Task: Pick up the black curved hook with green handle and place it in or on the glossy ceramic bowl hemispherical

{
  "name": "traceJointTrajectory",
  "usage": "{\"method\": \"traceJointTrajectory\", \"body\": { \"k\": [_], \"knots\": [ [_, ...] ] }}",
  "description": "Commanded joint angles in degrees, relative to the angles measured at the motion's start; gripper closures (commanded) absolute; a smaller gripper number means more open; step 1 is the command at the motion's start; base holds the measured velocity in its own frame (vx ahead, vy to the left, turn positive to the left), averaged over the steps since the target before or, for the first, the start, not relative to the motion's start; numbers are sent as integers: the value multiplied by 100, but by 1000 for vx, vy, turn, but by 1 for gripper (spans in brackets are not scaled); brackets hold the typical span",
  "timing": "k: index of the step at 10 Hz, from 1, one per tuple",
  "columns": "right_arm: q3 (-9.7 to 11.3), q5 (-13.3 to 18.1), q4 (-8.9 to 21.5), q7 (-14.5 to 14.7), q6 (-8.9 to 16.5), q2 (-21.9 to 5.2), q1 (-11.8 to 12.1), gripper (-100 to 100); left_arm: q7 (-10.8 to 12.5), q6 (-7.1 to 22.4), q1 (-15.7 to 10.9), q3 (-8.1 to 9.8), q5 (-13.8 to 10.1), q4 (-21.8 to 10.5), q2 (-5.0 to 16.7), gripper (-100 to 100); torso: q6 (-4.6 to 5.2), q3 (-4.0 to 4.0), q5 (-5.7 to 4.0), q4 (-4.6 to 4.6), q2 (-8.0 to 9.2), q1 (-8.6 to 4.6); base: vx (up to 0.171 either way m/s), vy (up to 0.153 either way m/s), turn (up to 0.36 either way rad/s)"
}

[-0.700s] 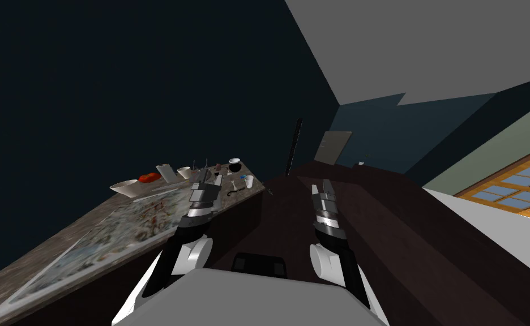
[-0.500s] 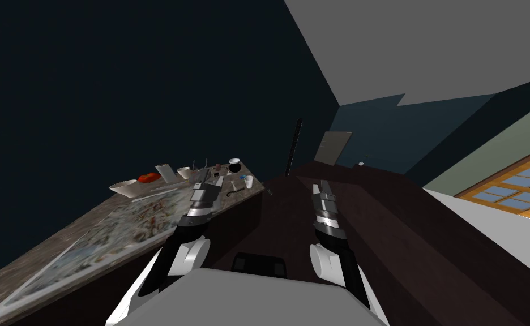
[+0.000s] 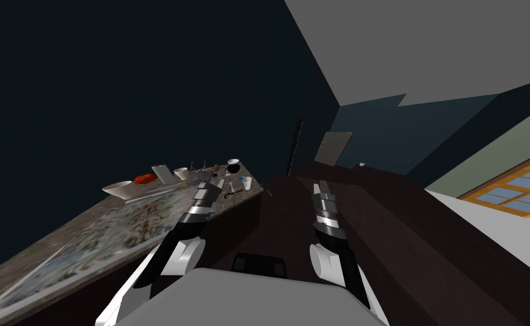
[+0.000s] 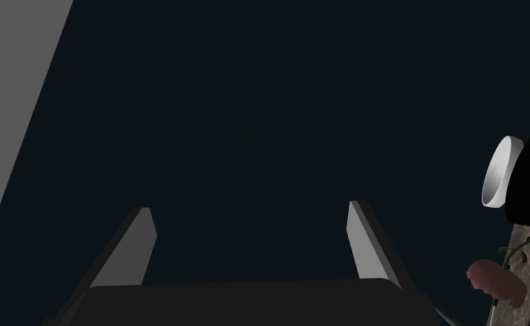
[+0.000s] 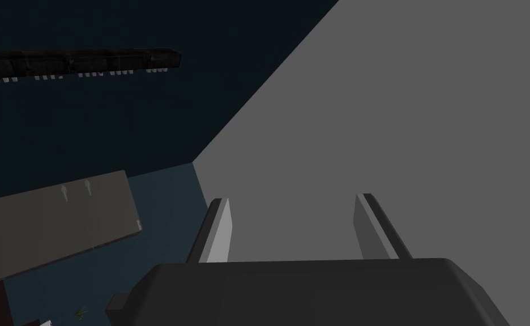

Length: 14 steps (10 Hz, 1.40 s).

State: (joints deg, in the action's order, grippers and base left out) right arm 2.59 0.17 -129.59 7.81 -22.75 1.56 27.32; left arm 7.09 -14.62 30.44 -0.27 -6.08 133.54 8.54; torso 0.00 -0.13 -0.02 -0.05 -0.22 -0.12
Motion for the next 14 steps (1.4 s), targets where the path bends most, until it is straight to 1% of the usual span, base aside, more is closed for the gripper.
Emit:
{"method": "traceJointTrajectory", "body": {
  "k": [1, 2, 4, 5, 6, 7, 8, 9, 10, 11, 12, 13, 14],
  "knots": [
    [0, 0, 0, 0, 0, 0, 0, 0, 43, 286, 3, 117, -102, -33, 123, -100, 0, 0, 0, 0, 0, 0, 63, -41, 7],
    [0, 0, 0, 0, 0, 0, 0, 0, 43, 351, 3, 117, -102, -33, 123, -100, 0, -1, 0, 0, -2, -2, 38, -28, 6],
    [0, 0, 0, 0, 0, 0, 0, 0, 82, 724, -2, 254, -227, -55, 231, -100, 0, 5, 0, 2, 8, 3, 46, -27, 7],
    [0, 0, 0, 0, 0, 0, 0, 0, 82, 812, -2, 254, -227, -55, 231, -100, 0, 1, 0, 1, 1, 1, 47, -26, 7],
    [0, 0, 0, 0, 0, 0, 0, 0, 103, 1009, -5, 328, -294, -65, 277, -100, 0, 2, 0, 0, 4, 2, 40, -33, 5],
    [0, 0, 0, 0, 0, 0, 0, 0, 103, 1058, -5, 328, -294, -65, 277, -100, 0, 3, 0, 1, 5, 0, 30, -25, 6],
    [0, 0, 0, 0, 0, 0, 0, 0, 124, 1275, -7, 403, -363, -74, 319, -100, 0, 5, 0, 2, 9, 3, 37, -23, 5],
    [0, 0, 0, 0, 0, 0, 0, 0, 124, 1313, -7, 403, -363, -74, 319, -100, 0, 5, 1, 2, 8, 4, 34, -19, 5],
    [0, 0, 0, 0, 0, 0, 0, 0, 146, 1546, -9, 482, -434, -84, 359, -100, 0, 5, 1, 2, 9, 5, 40, -23, 5],
    [0, 0, 0, 0, 0, 0, 0, 0, 146, 1574, -9, 482, -434, -84, 359, -100, 0, 4, 1, 2, 7, 4, 33, -22, 7],
    [0, 0, 0, 0, 0, 0, 0, 0, 169, 1786, -12, 561, -507, -95, 397, -100, 0, 5, 1, 2, 9, 4, 41, -29, 5],
    [0, 0, 0, 0, 0, 0, 0, 0, 169, 1842, -12, 561, -507, -95, 397, -100, 0, 4, 0, 2, 7, 2, 35, -22, 7],
    [0, 0, 0, 0, 0, 0, 0, 0, 192, 2066, -15, 643, -581, -109, 435, -100, 0, 4, 0, 2, 8, 4, 42, -25, 6]
  ]
}}
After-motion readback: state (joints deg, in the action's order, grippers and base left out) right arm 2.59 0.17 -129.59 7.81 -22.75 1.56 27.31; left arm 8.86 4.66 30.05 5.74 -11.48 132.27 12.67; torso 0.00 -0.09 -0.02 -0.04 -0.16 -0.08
